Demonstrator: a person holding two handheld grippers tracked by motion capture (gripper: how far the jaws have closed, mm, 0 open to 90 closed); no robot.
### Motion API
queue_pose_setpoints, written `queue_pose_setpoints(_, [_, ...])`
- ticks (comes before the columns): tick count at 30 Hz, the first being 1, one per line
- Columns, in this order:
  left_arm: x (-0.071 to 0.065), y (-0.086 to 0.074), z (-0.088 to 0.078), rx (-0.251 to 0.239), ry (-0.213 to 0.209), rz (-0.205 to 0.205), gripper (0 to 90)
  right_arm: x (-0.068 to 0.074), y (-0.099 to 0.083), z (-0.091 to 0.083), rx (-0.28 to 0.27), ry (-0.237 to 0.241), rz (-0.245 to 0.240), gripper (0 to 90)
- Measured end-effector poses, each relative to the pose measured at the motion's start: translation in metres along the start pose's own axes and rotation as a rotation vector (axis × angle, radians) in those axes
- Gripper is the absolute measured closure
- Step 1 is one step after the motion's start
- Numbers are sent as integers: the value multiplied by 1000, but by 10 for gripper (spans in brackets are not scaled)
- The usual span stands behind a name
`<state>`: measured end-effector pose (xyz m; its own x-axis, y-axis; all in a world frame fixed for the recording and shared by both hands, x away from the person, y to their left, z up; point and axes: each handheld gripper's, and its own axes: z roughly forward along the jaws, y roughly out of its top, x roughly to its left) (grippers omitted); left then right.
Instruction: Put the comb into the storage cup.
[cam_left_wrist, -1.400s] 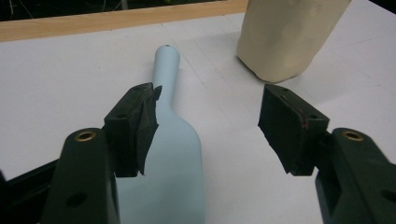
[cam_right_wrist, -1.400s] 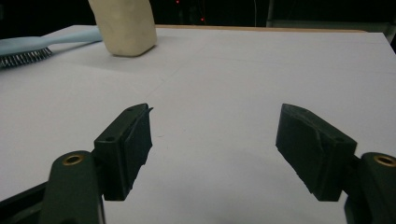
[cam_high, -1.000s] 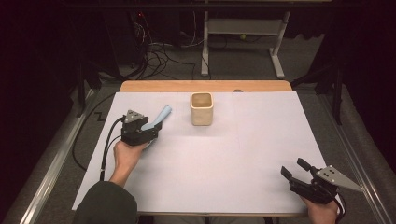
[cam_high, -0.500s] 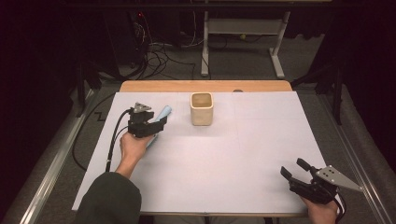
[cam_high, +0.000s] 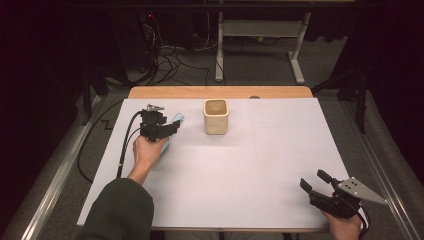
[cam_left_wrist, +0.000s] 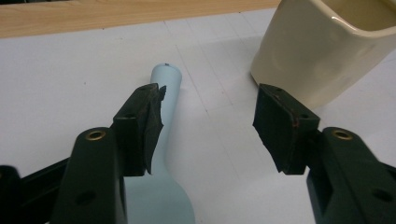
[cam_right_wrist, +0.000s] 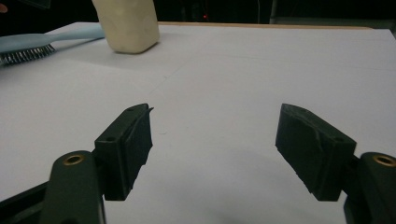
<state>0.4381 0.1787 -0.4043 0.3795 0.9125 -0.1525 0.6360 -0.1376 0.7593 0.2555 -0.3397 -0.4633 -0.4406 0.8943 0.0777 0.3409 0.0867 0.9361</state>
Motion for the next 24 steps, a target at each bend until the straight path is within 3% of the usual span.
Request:
queue_pose_setpoints(3, [1, 2, 0, 5, 16, 4, 443, 0, 0, 0, 1, 0, -2, 278])
queue_pose_setpoints(4, [0, 5, 0, 50, 77, 67, 448, 0, 0, 0, 1, -1, -2, 278])
queue_pose_setpoints(5, [0, 5, 0, 50, 77, 67, 474, 0, 0, 0, 1, -2, -1, 278])
queue_pose_setpoints(6, [-3, 6, 1, 71, 112, 110, 474, 0, 0, 0, 1, -2, -1, 278])
queue_pose_setpoints(9, [-5, 19, 0, 91, 81, 98, 502, 1, 0, 1, 2, 0, -1, 278])
queue_pose_setpoints(12, [-7, 28, 1, 107, 87, 105, 511, 0, 0, 1, 3, 0, 0, 278])
queue_pose_setpoints(19, [-4, 50, 17, 208, 70, 87, 545, 0, 0, 0, 3, 3, -1, 281])
queue_pose_setpoints(24, [4, 56, 34, 274, 82, 36, 609, 0, 0, 1, 5, 6, -4, 283])
